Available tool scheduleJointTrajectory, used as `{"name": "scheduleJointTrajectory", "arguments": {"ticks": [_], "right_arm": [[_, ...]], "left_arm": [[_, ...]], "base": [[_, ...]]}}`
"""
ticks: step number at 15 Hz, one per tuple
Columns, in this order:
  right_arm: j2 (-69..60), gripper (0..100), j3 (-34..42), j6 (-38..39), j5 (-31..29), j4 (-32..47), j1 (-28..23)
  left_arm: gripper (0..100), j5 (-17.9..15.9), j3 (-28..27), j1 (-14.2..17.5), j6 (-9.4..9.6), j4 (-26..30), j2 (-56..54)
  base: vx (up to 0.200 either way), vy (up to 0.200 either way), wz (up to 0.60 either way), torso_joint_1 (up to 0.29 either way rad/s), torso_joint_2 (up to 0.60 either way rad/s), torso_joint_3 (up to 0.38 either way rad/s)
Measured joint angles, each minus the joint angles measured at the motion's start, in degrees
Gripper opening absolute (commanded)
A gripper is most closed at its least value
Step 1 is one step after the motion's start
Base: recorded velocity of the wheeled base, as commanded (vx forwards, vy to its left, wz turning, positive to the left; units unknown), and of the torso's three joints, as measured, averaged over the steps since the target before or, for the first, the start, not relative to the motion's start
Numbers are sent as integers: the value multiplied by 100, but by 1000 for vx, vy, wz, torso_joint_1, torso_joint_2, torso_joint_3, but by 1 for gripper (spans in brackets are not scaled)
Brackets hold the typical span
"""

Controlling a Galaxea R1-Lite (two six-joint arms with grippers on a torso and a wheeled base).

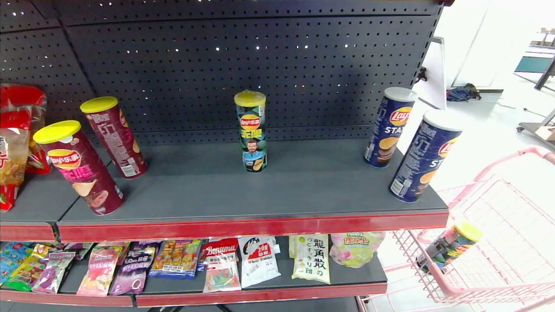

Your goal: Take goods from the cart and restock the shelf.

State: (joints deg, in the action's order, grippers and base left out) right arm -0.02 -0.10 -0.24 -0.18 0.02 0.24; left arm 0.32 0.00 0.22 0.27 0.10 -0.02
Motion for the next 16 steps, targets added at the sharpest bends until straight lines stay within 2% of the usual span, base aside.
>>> {"name": "scheduleJointTrajectory", "arguments": {"ticks": [7, 10, 16], "right_arm": [[0, 100, 0, 0, 2, -2, 0], [0, 100, 0, 4, 0, -2, 5], [0, 100, 5, 13, 0, -5, 6]], "left_arm": [[100, 0, 0, 2, -2, 0, 0], [100, -2, 0, 9, 0, -2, 0], [100, 0, 0, 2, -2, -2, 0]], "base": [[0, -200, 0, 4, 0, 4], [0, 0, 0, 0, 0, 0], [0, 0, -600, -1, 2, 1]]}}
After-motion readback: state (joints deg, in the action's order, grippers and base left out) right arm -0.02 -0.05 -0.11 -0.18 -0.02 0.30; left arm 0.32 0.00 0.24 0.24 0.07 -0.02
